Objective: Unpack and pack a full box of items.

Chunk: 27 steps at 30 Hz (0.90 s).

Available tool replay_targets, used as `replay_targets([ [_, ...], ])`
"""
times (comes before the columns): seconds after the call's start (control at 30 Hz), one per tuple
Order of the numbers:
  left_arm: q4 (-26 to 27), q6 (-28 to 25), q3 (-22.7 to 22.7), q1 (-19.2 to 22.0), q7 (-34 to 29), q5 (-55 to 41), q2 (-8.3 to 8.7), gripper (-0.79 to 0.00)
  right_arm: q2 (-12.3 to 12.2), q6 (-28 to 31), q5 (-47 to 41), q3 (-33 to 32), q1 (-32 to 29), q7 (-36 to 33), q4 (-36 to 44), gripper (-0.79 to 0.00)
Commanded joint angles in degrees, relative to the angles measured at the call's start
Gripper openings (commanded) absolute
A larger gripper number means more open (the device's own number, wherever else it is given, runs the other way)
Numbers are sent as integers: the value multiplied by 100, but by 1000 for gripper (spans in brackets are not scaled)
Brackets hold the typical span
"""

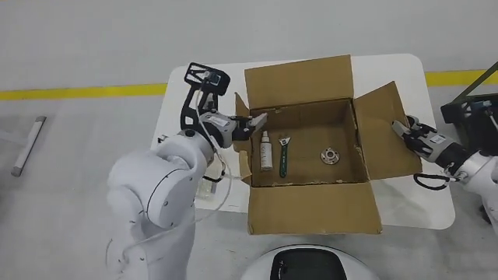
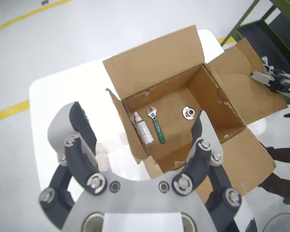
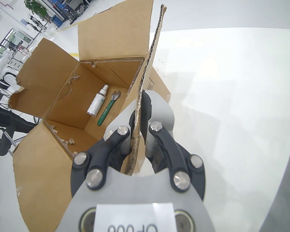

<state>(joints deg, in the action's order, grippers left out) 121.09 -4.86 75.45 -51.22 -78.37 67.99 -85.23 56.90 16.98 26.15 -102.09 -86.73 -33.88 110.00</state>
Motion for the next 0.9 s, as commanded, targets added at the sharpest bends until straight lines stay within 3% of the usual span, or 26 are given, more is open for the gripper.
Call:
replay_targets([
  [0.0,-325,51,-131,27,28,-86,-3,-449,-2,0,-3,-9,5,10,-10,-785],
  [0.03,-478,67,-159,44,67,-91,-2,-542,-3,-1,-9,-15,9,17,-15,-785],
  [0.07,-614,65,-200,52,90,-98,1,-785,-4,-2,-6,-22,12,22,-21,-785],
  [0.27,-1208,12,-361,103,225,244,36,-785,-9,-24,-7,-33,11,33,-25,-785],
  [0.6,-1213,289,-344,213,179,974,93,-785,-16,-44,13,-4,25,17,-29,-785],
  [0.63,-1233,302,-325,226,166,1128,103,-748,-16,-46,14,8,28,17,-22,-785],
  [0.7,-1292,380,-310,229,169,1235,110,-554,-17,-55,19,22,34,21,-20,-785],
  [0.73,-1312,392,-307,237,163,1295,114,-329,-17,-49,19,27,36,19,-19,-785],
  [0.77,-1330,393,-306,243,161,1358,119,0,-18,-48,19,29,39,20,-23,-785],
  [0.87,-1419,443,-279,260,124,1493,130,0,-21,-53,36,27,39,27,-45,-785],
])
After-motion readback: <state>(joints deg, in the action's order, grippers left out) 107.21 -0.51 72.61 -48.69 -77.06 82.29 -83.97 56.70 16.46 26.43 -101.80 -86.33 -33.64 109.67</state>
